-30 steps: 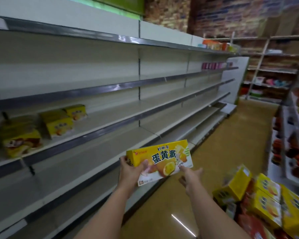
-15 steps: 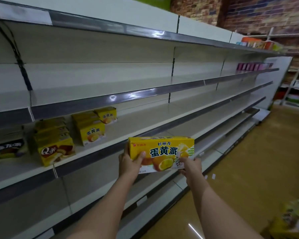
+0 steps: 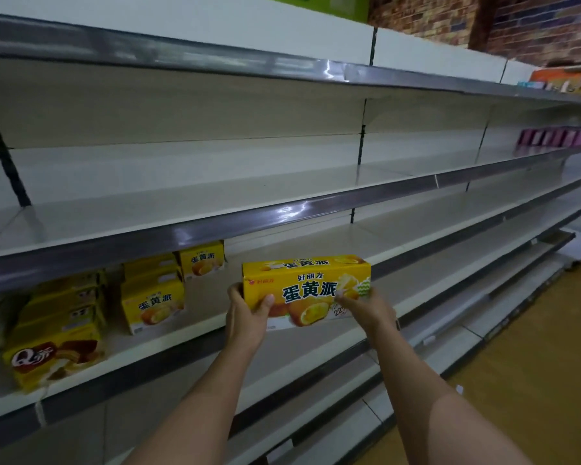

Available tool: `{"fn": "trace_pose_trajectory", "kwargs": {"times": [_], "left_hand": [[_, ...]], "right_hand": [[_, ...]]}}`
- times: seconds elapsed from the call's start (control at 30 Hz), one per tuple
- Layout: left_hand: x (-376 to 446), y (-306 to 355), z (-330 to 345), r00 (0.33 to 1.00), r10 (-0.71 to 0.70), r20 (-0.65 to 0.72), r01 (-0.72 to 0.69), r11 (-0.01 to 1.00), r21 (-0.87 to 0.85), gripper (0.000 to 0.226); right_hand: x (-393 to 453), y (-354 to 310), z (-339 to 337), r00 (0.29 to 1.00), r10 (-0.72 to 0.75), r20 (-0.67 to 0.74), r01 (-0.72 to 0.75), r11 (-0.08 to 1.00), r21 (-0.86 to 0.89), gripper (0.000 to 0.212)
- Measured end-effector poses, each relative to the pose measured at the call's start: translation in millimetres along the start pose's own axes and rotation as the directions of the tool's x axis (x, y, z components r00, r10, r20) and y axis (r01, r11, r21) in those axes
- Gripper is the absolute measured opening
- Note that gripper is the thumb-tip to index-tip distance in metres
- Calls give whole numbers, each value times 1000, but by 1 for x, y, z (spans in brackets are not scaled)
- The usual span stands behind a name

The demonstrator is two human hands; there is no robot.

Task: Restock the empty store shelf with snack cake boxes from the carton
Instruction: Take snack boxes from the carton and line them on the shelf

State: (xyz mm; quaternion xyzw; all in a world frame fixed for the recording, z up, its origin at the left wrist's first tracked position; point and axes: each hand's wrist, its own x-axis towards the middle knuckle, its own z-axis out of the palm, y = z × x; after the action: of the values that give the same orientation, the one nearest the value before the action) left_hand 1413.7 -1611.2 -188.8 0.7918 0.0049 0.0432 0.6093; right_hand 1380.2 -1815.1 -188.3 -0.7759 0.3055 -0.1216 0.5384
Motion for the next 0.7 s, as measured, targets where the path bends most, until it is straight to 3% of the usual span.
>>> {"fn": "trace_pose_trajectory", "kwargs": {"times": [0.07,0.17,0.27,0.47,0.7], "left_hand": [[15,-3,10,1000,-20,-23,21,1000,18,45],[36,-6,22,997,-43,-63,46,998,34,40],[60,-8,28,991,-70,-112,75,996,42,40],[105,-24,30,986,-90,-138,103,991,87,36],[147,-30,42,967,-118,-225,154,977,149,47]], "right_hand": [[26,0,5,997,-66,49,64,998,25,39],[78,21,24,987,-130,93,130,991,10,70],[96,6,37,988,-119,102,117,993,25,74],[114,-26,51,991,-111,72,113,993,-21,66],[158,-39,66,970,-156,187,171,983,-64,49]]}}
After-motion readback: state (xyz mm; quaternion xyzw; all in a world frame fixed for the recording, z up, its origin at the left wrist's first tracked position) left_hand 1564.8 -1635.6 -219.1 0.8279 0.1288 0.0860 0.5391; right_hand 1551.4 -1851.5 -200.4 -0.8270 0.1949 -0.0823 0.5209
